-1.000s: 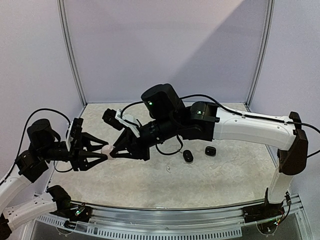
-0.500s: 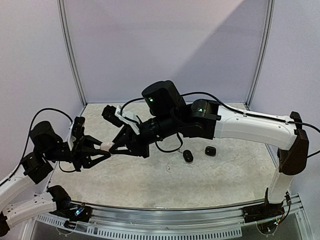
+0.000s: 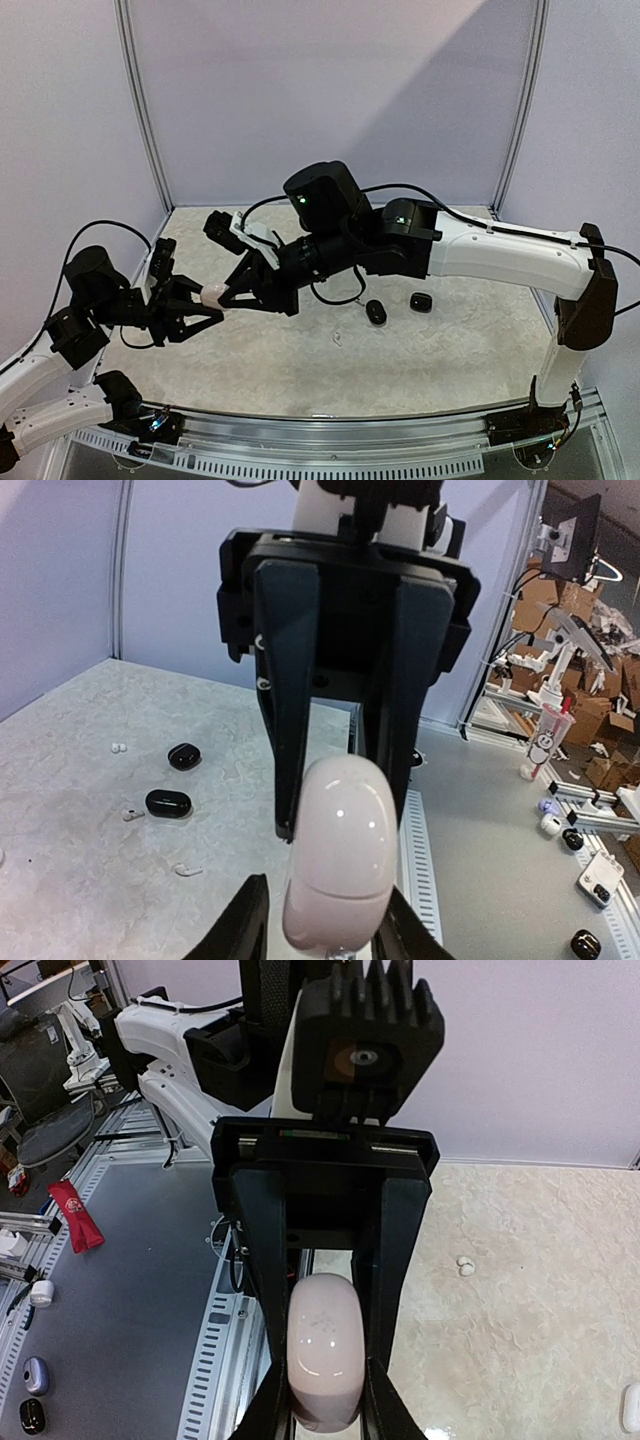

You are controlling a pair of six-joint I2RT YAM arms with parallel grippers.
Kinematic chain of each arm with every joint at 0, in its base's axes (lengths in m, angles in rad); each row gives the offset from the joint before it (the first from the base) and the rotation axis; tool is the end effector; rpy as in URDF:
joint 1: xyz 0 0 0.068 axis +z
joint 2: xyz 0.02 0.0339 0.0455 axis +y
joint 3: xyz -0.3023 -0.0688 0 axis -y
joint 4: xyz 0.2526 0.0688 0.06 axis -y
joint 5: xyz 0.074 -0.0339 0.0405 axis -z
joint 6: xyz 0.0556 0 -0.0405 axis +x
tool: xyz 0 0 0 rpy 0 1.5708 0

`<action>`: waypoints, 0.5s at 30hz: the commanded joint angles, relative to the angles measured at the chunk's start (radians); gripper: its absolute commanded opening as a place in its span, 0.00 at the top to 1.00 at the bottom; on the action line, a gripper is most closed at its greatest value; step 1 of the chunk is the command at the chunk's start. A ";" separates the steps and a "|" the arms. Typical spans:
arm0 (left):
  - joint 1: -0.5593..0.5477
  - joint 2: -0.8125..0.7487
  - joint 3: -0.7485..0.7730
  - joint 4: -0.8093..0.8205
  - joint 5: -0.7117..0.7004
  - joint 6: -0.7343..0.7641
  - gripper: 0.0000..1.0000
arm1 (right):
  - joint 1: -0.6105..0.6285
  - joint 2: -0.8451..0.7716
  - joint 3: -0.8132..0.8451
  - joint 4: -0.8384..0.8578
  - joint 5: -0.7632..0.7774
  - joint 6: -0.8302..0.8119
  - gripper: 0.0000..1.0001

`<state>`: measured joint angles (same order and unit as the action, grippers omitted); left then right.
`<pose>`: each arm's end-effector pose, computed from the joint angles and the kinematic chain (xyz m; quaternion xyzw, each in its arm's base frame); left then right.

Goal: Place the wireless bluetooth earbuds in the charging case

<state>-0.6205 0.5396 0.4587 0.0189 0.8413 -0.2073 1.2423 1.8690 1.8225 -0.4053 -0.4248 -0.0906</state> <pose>0.0801 -0.1082 0.3013 0.4102 0.5936 -0.5239 0.4527 0.1319 0.4580 0.3962 -0.6001 0.5820 0.4324 0.3379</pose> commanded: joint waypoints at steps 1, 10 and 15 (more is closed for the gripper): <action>-0.013 0.003 0.003 -0.016 -0.020 0.010 0.69 | -0.002 -0.023 0.024 -0.013 0.002 0.000 1.00; -0.013 0.004 0.027 0.005 -0.018 0.005 0.88 | -0.001 -0.017 0.025 -0.013 0.003 0.006 1.00; -0.013 -0.007 0.038 -0.008 0.003 0.062 1.00 | -0.001 0.005 0.040 -0.040 0.037 0.006 0.86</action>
<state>-0.6212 0.5392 0.4637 0.0216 0.8307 -0.1848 1.2411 1.8690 1.8263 -0.4061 -0.4206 -0.0765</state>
